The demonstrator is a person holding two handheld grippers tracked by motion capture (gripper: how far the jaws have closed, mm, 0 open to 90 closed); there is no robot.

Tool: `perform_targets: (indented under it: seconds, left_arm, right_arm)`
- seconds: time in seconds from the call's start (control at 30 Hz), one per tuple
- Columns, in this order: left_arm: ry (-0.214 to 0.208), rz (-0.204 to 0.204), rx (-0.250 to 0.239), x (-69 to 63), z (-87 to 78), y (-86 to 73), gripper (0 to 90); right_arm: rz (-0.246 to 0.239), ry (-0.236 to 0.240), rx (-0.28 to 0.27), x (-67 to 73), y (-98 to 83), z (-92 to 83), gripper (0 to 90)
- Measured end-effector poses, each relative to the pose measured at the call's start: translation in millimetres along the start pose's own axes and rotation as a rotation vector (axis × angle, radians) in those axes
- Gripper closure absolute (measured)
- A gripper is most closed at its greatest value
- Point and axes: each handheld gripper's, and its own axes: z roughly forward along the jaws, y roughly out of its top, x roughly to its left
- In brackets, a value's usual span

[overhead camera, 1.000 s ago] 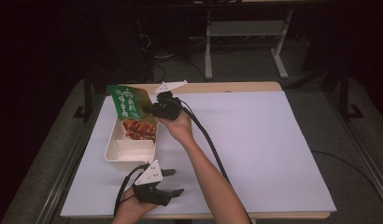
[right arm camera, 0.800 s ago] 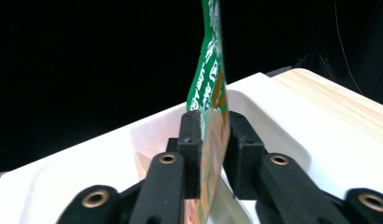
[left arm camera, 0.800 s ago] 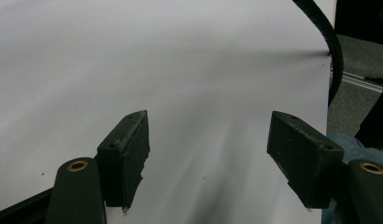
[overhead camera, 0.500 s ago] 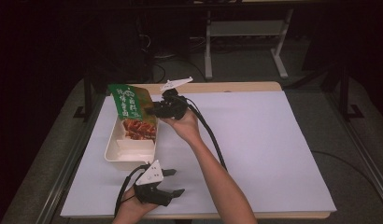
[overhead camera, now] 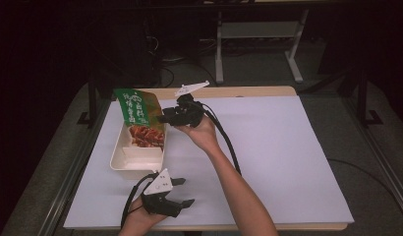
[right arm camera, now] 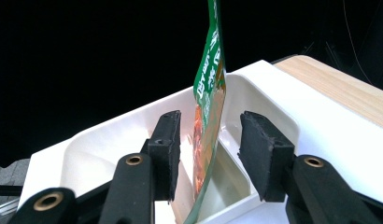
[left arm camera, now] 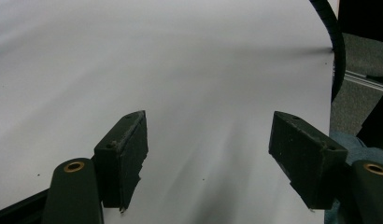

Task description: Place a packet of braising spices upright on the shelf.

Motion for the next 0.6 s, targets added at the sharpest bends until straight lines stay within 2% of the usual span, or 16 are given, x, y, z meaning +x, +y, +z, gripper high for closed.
perform_targets:
  seconds: [0.17,0.33,0.6]
  left_arm:
    - [0.0,-0.002,0.001,0.1,0.3,-0.1,27.0]
    - [-0.005,-0.006,0.002,-0.4,3.5,1.0,27.5]
    - [-0.01,-0.002,0.012,-1.4,5.1,1.0,27.4]
  right_arm:
    - [-0.009,-0.006,0.003,0.6,-1.3,-8.7,54.4]
    - [-0.007,0.012,-0.003,0.5,-4.0,-19.5,51.2]
    - [0.002,0.004,-0.002,-3.1,-10.5,-37.2,45.5]
